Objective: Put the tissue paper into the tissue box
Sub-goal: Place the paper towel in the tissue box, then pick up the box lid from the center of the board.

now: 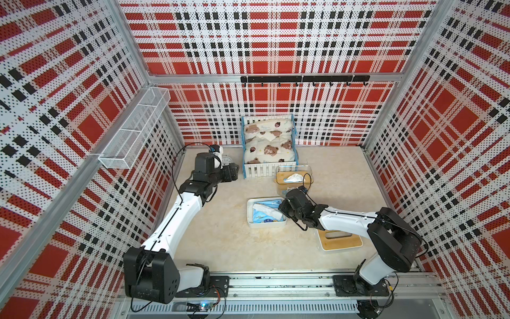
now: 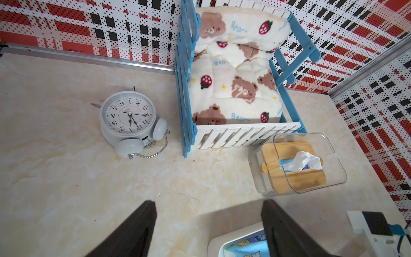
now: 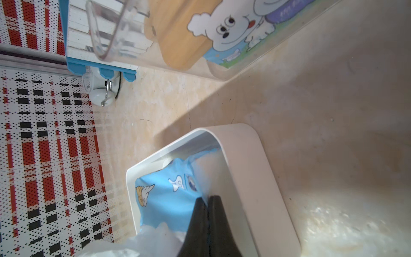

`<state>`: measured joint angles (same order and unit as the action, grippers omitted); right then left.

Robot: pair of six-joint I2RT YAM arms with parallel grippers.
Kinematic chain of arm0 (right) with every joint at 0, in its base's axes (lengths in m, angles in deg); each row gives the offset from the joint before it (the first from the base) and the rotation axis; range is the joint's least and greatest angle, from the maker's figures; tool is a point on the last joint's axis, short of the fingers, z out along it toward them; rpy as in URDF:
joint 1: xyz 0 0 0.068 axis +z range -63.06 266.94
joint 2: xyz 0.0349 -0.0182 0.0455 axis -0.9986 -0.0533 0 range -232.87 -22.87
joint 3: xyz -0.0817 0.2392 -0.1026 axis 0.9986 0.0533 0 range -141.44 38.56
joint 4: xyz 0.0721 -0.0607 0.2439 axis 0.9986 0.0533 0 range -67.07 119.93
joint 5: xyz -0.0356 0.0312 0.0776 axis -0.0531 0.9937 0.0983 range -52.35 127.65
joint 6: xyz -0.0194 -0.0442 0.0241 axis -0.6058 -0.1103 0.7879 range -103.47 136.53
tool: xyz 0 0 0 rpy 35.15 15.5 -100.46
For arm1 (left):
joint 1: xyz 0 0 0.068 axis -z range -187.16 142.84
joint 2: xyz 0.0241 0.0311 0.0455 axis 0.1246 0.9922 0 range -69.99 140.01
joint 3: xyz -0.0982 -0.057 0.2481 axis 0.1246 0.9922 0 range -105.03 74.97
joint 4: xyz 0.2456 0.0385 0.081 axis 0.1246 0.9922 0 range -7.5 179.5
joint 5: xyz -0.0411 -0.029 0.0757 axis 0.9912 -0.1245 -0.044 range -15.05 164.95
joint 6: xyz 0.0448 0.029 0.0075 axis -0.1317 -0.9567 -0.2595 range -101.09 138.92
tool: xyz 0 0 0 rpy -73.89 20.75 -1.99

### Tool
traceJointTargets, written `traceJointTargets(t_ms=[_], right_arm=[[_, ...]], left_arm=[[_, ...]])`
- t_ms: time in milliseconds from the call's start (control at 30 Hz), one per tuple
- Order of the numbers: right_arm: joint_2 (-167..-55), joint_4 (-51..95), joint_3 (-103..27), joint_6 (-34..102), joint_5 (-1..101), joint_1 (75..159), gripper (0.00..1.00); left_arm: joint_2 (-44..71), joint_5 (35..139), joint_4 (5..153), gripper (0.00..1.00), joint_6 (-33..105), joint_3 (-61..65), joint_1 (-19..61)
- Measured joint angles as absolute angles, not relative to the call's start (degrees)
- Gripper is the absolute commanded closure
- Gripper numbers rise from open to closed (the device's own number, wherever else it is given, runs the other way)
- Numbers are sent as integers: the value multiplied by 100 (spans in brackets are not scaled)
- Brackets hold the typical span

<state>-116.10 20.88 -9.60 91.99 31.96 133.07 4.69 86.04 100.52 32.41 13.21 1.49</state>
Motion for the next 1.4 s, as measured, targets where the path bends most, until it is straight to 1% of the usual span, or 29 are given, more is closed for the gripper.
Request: traceJointTargets(t_ms=[167,367,500,533,600,633,733,833,933,1067,1233,1400], right_arm=[[-11619,2134,-967,9057,3132,13307,86],[-11398,2571,-1056,8723,2912,13318,71],[-11062,3022,-1382,8244,2676,13312,59],[-10998,3122,-1469,8133,2643,13283,57],[-10845,3339,-1699,7789,2617,13200,48],[-10786,3422,-1793,7623,2627,13132,47],[-10642,3614,-1996,7138,2730,12724,32],[-10550,3806,-2125,6607,2894,12127,11],[-10546,4051,-2331,6131,3135,11572,8],[-10546,4296,-2621,5556,3430,10903,8],[-10526,4386,-2704,5046,3784,10096,8],[-10382,4390,-2656,4677,3919,9375,7]], left_arm=[[471,8634,10052,19,3241,1338,151],[480,8654,10052,20,3250,1356,210],[486,8615,10050,20,3243,1356,481],[486,8575,10052,20,3246,1356,616],[486,8497,10041,20,3246,1356,975],[488,8457,10041,20,3250,1356,1152],[510,8241,10011,19,3259,1354,1847],[622,7885,9965,16,3254,1319,2605],[923,7437,9897,14,3221,1148,3383],[1496,7056,9748,12,3123,875,4234],[2228,7002,9597,13,2915,600,4913],[2971,7098,9506,15,2494,283,5447]])
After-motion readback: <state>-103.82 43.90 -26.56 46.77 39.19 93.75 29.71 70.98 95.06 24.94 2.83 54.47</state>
